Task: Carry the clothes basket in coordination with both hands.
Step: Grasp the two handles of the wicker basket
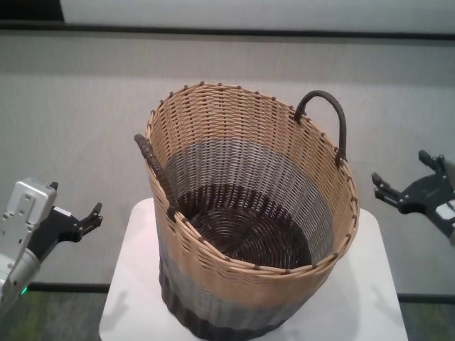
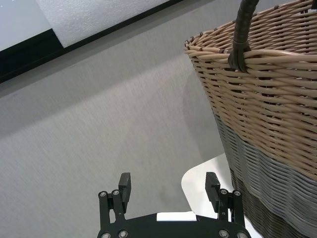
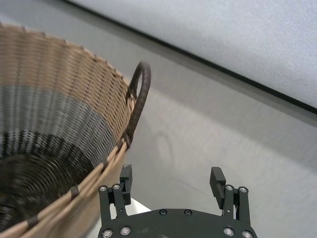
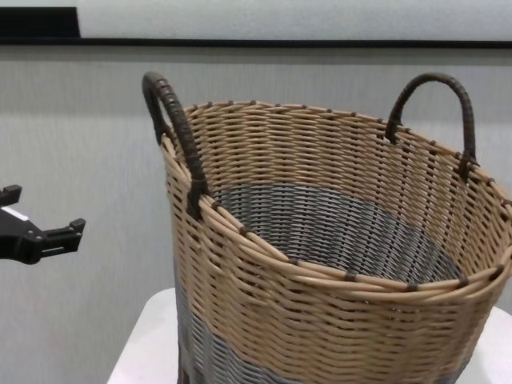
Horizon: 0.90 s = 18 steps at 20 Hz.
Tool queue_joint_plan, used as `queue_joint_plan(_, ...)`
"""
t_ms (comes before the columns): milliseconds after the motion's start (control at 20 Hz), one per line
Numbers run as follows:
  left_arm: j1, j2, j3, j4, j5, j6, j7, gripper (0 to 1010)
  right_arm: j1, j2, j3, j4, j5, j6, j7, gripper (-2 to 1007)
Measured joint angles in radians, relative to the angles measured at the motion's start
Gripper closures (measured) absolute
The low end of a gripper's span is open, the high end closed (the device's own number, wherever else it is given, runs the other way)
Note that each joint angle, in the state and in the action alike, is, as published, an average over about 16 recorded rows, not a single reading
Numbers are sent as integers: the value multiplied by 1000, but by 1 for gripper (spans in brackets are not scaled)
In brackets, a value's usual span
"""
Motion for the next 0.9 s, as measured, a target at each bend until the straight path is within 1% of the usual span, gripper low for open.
queue_joint_plan(150,0,0,0,0,0,0,0,10,0,10,36,-35,52,38,37,5)
queue_joint_plan(250,0,0,0,0,0,0,0,10,7,9,54,-50,89,64,64,5)
queue_joint_plan(350,0,0,0,0,0,0,0,10,22,3,67,-56,123,90,91,5)
queue_joint_plan(450,0,0,0,0,0,0,0,10,41,-8,73,-56,153,114,116,5)
queue_joint_plan(550,0,0,0,0,0,0,0,10,64,-23,73,-49,173,138,137,5)
queue_joint_plan(650,0,0,0,0,0,0,0,10,91,-39,67,-38,183,160,153,5)
queue_joint_plan(750,0,0,0,0,0,0,0,10,120,-56,56,-23,185,181,165,5)
queue_joint_plan(900,0,0,0,0,0,0,0,10,163,-83,36,2,174,207,177,5)
